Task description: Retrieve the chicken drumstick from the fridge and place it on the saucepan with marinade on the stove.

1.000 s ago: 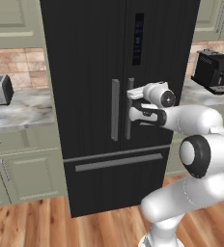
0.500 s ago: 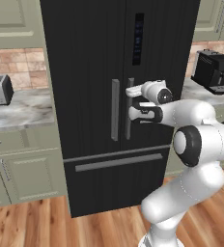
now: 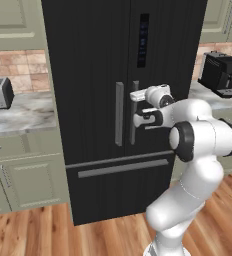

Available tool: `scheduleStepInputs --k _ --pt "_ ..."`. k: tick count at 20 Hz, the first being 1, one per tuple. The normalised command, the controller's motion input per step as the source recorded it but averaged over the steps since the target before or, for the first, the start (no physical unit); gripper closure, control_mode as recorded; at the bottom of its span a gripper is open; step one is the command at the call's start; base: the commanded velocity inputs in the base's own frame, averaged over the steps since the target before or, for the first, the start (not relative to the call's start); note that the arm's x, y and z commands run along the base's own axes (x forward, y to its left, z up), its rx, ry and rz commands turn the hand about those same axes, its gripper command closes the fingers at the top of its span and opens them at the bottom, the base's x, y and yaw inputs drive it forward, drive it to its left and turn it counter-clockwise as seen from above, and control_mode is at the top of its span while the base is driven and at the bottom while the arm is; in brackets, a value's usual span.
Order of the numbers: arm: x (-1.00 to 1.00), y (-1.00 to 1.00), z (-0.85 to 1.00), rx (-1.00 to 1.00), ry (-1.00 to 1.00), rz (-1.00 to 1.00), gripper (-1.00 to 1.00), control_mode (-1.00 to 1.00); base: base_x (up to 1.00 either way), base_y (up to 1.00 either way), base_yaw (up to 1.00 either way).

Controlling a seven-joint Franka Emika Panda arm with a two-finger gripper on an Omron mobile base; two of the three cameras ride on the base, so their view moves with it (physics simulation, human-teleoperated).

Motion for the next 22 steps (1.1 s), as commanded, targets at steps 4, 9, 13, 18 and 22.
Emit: scheduleStepInputs --k 4,9,13,18,22 --pt "0.22 0.09 -0.01 0.0 -0.02 -0.05 -1.0 -1.0 0.0 0.0 0.0" --pt "0.26 0.13 0.0 0.0 -0.01 -0.04 -1.0 -1.0 0.0 0.0 0.0" --pt "0.27 0.18 0.0 0.0 0.0 -0.02 -1.0 -1.0 0.0 0.0 0.0" --pt "0.28 0.13 0.0 0.0 0.0 0.0 -1.0 -1.0 0.0 0.0 0.0" --pt "0.37 0.03 0.0 0.0 0.0 0.0 -1.0 -1.0 0.0 0.0 0.0"
